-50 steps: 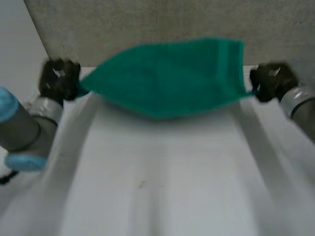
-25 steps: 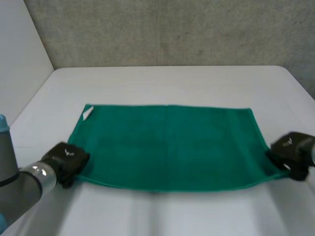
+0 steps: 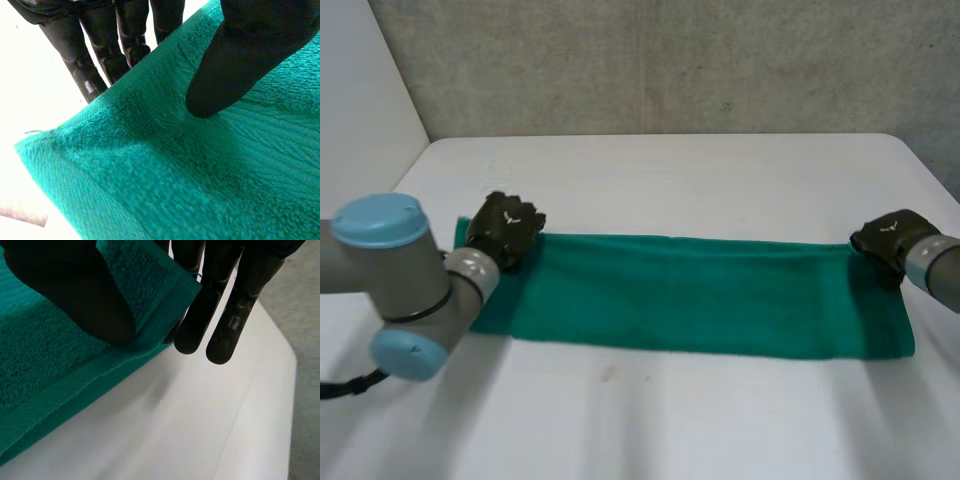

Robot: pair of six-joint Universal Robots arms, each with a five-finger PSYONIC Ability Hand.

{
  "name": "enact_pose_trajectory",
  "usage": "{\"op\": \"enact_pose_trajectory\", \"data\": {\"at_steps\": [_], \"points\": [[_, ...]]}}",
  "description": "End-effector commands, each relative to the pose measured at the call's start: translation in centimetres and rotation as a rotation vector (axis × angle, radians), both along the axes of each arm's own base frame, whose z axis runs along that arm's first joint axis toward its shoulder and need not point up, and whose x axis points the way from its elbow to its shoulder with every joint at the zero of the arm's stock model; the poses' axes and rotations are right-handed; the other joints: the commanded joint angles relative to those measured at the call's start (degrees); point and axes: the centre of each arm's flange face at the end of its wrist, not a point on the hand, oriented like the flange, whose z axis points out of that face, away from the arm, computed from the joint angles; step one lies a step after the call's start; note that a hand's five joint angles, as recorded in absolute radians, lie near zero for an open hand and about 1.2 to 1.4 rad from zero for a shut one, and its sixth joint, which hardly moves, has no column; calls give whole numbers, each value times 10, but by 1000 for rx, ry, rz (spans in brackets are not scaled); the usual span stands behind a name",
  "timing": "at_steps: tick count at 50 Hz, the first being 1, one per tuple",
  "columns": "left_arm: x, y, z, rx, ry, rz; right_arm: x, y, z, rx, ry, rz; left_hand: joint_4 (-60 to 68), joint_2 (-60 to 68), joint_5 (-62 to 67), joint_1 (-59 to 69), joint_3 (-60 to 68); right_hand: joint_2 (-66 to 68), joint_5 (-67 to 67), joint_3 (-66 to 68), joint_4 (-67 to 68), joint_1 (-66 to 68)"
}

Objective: Fold the towel.

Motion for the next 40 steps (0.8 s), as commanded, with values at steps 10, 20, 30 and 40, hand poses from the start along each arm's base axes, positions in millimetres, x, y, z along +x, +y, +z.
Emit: {"op": "enact_pose_trajectory", "data": {"at_steps": [10, 20, 30, 40], "points": [[-24, -52, -40, -80, 19, -15, 20, -49, -30, -127, 40, -87, -199, -203, -169, -170, -197, -317, -310, -320, -325, -203], [-34, -37, -19, -149, 48, -37, 22, -24, 7, -140, -168, -108, -585, -589, -555, -556, -583, -575, -568, -579, -583, -462], [-25, -13, -5, -124, 49, -36, 10, 40, 13, -30, -232, -35, -585, -589, -555, -556, -583, -575, -568, -579, -583, -462], [-21, -3, -11, -91, 40, -36, -23, 50, -24, 64, -237, -82, -585, -589, -555, -556, -583, -489, -482, -493, -497, -375]]}}
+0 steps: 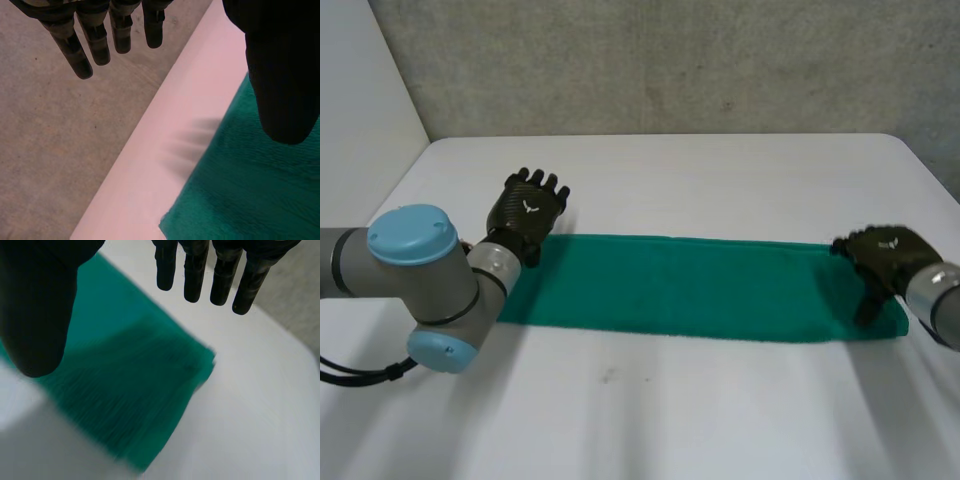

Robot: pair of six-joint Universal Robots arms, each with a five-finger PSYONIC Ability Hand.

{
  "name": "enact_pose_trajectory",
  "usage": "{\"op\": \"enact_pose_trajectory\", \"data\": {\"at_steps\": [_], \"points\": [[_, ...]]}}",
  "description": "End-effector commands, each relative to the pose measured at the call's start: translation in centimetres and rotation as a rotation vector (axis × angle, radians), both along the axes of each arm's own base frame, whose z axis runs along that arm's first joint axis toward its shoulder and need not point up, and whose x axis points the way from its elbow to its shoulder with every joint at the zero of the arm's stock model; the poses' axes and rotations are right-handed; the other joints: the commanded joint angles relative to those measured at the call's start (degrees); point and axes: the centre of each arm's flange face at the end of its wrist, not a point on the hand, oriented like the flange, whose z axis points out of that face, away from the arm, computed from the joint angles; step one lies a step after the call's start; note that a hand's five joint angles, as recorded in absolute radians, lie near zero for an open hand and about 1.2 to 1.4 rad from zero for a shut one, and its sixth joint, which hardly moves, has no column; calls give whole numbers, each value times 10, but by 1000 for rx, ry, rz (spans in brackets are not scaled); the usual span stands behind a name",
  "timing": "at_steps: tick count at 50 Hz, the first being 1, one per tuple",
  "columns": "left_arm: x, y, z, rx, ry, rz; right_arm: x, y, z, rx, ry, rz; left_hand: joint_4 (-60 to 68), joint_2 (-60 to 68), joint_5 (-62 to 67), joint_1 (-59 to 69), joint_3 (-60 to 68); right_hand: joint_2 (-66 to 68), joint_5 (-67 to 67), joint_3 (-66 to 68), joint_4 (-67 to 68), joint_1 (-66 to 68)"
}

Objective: Fold the towel.

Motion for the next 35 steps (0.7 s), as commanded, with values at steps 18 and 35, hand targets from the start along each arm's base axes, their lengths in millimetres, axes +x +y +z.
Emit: {"op": "enact_pose_trajectory", "data": {"at_steps": [18, 35], "points": [[7, 18, 18, -9, 5, 1, -103, -56, 27, -275, 236, -255, -16, -16, -26, -11, -22, 605, 664, 680, 667, 683], [24, 34, 30, 7, 15, 30, 114, 8, 81, -530, 151, 384, -16, -16, -26, -11, -22, 605, 664, 680, 667, 683]]}}
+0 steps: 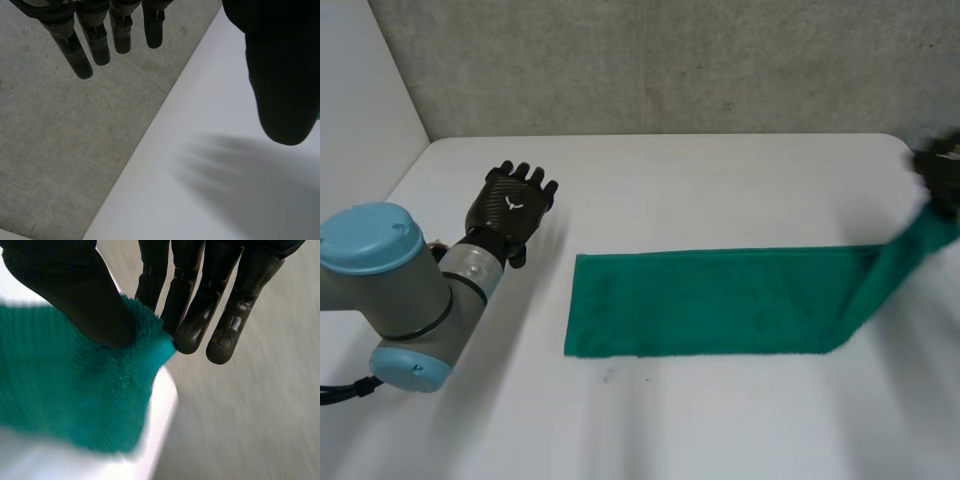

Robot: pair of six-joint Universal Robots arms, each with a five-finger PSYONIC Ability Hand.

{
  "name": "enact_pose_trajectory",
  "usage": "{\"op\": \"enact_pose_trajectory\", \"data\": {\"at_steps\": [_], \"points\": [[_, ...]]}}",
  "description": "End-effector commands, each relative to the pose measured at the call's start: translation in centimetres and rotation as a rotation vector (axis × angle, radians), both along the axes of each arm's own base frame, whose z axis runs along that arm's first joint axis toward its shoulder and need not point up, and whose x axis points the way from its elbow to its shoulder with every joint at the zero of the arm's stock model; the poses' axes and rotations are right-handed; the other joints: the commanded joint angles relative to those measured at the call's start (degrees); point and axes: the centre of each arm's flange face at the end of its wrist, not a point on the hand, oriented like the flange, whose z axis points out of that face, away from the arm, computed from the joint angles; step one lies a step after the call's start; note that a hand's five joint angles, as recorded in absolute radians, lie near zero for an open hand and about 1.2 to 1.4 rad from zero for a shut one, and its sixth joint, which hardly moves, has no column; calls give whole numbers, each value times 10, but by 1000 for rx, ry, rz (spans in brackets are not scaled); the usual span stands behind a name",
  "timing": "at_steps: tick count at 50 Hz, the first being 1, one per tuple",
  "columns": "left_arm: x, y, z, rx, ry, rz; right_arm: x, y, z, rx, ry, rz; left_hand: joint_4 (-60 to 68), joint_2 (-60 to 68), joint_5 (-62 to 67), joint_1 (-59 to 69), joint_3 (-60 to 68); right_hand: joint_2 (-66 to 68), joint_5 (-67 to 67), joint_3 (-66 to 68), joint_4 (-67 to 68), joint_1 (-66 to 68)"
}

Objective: Fold the towel.

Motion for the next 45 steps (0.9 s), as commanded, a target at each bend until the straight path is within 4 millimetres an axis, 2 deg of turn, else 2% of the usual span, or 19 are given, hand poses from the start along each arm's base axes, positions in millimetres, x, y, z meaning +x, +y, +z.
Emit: {"op": "enact_pose_trajectory", "data": {"at_steps": [1, 6, 8, 9, 14, 15, 16, 17, 19, 24, 26, 27, 28, 30, 31, 34, 38, 42, 45], "points": [[8, 6, -2, 30, 7, 17, 154, 79, -1, -21, -17, 499, -16, -16, -26, -11, -22, 125, 137, 121, 117, 243], [18, 10, 1, 55, 48, 41, 219, 138, -25, 25, -20, 789, -16, -16, -26, -11, -22, 125, 137, 121, 117, 243], [18, 12, 1, 66, 64, 42, 232, 152, -38, 55, -14, 852, -16, -16, -26, -11, -22, 125, 137, 121, 117, 243], [19, 13, 1, 70, 72, 43, 240, 164, -54, 95, -2, 895, -16, -16, -26, -11, -22, 125, 137, 121, 117, 243], [20, 17, -1, 99, 99, 45, 251, 175, -95, 184, 44, 918, -16, -16, -26, -11, -22, 97, 109, 93, 89, 215], [20, 18, 0, 98, 100, 43, 250, 173, -99, 189, 48, 906, -16, -16, -26, -11, -22, -20, -8, -24, -28, 98], [20, 18, -1, 99, 99, 43, 250, 169, -101, 192, 49, 873, -16, -16, -26, -11, -22, -312, -300, -317, -320, -195], [19, 18, 0, 98, 99, 42, 248, 165, -100, 190, 48, 847, -16, -16, -26, -11, -22, -433, -421, -438, -441, -316], [18, 19, 0, 95, 100, 37, 245, 159, -99, 188, 47, 794, -16, -16, -26, -11, -22, -564, -552, -568, -572, -446], [14, 20, 4, 83, 105, 24, 227, 139, -66, 165, -45, 644, -16, -16, -26, -11, -22, -575, -563, -579, -583, -457], [13, 20, 5, 79, 107, 22, 206, 125, -48, 194, -139, 566, -16, -16, -26, -11, -22, -575, -563, -579, -583, -457], [12, 20, 7, 74, 109, 17, 206, 125, -48, 194, -140, 565, -16, -16, -26, -11, -22, -575, -563, -579, -583, -457], [5, 24, 11, 60, 116, -5, 186, 117, -46, 263, -237, 497, -16, -16, -26, -11, -22, -575, -563, -579, -583, -457], [-3, 28, 15, 50, 120, -29, 180, 116, -46, 286, -267, 477, -16, -16, -26, -11, -22, -575, -563, -579, -583, -457], [-3, 28, 15, 50, 120, -29, 164, 115, -49, 354, -334, 430, -16, -16, -26, -11, -22, -575, -563, -579, -583, -457], [-19, 37, 22, 29, 128, -80, 144, 117, -57, 426, -353, 391, -16, -16, -26, -10, -22, -575, -563, -579, -583, -457], [-26, 41, 23, 25, 137, -102, 110, 113, -83, 531, -345, 319, -16, -16, -26, -11, -22, -575, -563, -579, -583, -457], [-34, 47, 24, 30, 148, -128, 88, 111, -101, 590, -341, 267, -16, -16, -26, -11, -22, -370, -358, -374, -378, -252], [-36, 49, 24, 33, 152, -135, 77, 102, -108, 602, -343, 223, -16, -16, -26, -10, -22, -64, -52, -68, -72, 54]]}}
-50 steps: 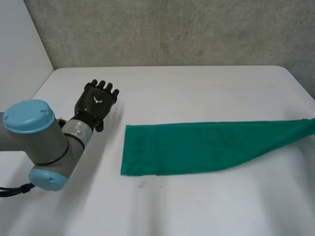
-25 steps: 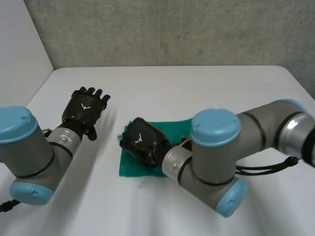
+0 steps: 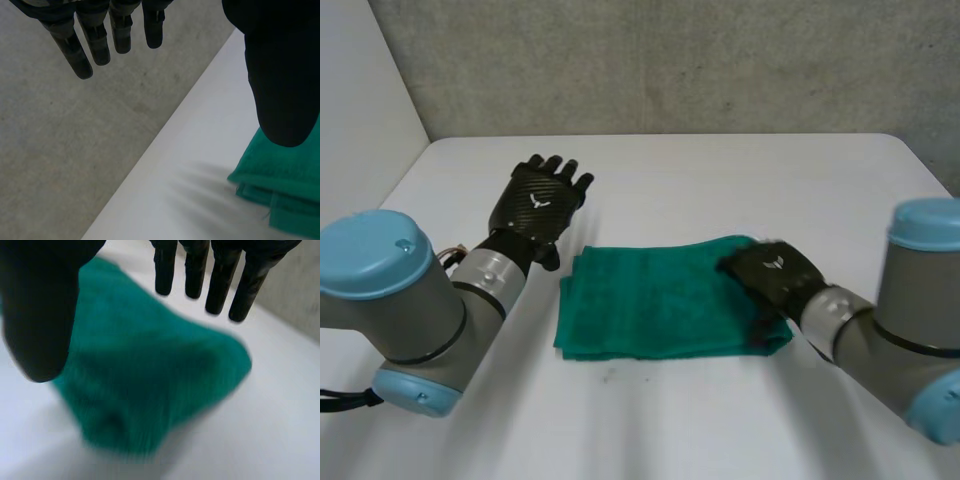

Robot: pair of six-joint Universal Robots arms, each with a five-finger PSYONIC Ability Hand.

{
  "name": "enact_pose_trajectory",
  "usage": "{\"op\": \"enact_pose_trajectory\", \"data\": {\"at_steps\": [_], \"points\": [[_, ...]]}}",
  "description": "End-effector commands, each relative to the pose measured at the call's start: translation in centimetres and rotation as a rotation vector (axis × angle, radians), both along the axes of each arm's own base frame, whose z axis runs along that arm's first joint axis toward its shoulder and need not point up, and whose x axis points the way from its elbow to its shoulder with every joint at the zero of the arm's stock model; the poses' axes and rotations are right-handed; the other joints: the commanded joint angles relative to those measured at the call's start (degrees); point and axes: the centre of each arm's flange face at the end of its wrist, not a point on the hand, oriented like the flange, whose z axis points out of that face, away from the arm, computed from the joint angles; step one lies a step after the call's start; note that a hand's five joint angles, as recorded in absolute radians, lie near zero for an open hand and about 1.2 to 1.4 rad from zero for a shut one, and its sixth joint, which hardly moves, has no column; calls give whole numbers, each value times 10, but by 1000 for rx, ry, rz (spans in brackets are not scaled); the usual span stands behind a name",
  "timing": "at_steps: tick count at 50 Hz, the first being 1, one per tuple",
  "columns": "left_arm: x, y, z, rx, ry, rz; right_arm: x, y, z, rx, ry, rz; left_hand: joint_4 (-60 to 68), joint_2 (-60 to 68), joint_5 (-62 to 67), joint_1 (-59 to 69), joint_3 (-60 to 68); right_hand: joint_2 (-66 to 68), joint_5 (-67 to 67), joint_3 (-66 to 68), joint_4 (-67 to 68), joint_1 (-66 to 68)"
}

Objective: Fold the towel.

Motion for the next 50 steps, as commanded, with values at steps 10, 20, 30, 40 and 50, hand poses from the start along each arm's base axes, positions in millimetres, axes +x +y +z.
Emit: {"op": "enact_pose_trajectory", "data": {"at_steps": [10, 20, 30, 40, 50], "points": [[-4, 10, -1, 20, 8, -5, -23, -50, 27, -279, 36, -154, -16, -16, -26, -11, -22, 673, 664, 680, 667, 684], [9, 7, 13, 8, 39, 73, 90, 32, 28, -321, 6, 239, -16, -16, -26, -11, -22, 673, 664, 680, 667, 684], [14, 5, 25, 103, 220, 143, 120, 95, -7, -310, 101, 525, -9, -9, -19, -3, -15, 88, 79, 95, 82, 99], [-10, 14, 38, 154, 320, 72, 46, -5, 56, -204, -224, 31, 13, 13, 3, 19, 7, -27, -36, -20, -33, -16], [-65, 39, -6, 417, 347, -34, 31, -17, 54, -45, -300, -51, 43, 43, 33, 49, 37, -27, -36, -20, -33, -16]]}}
